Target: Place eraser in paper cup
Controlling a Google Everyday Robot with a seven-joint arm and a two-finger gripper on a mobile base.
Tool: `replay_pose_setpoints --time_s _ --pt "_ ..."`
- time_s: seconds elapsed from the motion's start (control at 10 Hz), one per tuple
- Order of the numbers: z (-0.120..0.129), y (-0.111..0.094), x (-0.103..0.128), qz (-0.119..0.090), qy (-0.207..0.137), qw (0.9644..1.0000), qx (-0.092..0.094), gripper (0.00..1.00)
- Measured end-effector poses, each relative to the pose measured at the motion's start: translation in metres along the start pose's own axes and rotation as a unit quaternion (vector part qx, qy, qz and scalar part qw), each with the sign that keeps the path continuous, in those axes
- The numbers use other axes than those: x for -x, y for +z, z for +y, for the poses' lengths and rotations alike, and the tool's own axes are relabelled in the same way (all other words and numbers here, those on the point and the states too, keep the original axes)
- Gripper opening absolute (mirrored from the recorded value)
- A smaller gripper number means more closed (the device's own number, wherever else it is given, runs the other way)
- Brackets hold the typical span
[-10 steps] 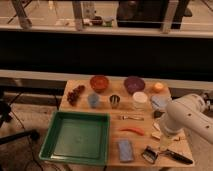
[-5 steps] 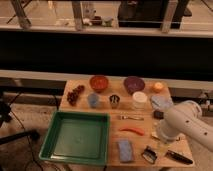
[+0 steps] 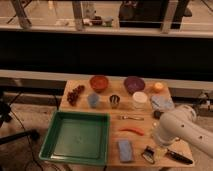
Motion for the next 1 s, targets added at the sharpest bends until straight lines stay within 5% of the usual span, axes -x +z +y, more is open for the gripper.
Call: replay_pose_setpoints --time_s 1.0 --pt "-0.02 -0.036 -0.003 0.017 0.015 0.9982 -0.055 0.8"
